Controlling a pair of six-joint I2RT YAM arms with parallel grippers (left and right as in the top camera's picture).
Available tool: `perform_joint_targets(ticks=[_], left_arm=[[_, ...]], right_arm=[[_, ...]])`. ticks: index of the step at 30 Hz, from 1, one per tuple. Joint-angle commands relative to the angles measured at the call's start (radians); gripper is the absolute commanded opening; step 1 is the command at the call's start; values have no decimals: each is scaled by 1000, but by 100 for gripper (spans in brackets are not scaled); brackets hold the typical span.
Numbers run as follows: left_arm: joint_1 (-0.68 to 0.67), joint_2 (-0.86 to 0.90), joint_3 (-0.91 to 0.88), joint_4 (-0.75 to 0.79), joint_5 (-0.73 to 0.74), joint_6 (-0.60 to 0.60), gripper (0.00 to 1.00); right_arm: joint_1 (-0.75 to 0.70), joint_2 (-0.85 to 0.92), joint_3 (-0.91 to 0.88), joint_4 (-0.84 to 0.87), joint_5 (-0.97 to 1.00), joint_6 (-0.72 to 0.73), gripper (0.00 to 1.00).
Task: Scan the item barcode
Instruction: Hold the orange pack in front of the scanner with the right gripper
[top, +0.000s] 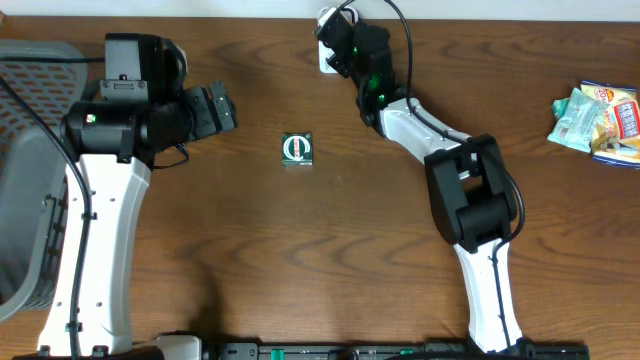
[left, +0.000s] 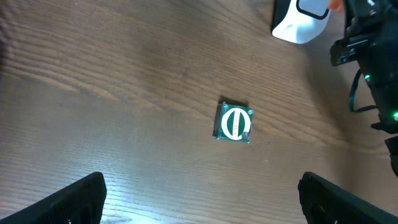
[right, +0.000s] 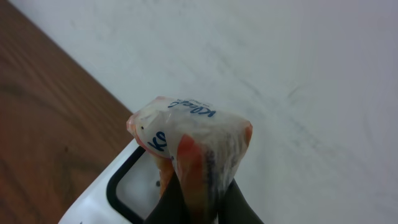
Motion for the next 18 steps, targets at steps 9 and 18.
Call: perform_joint_targets(ticks=[9, 18], left_arm=[[4, 1, 4, -3, -3, 6, 98], [4, 1, 4, -2, -3, 6, 98]], right_arm=[[-30, -10, 201, -143, -29, 97, 1], [-64, -3, 222, -354, -35, 92, 1]])
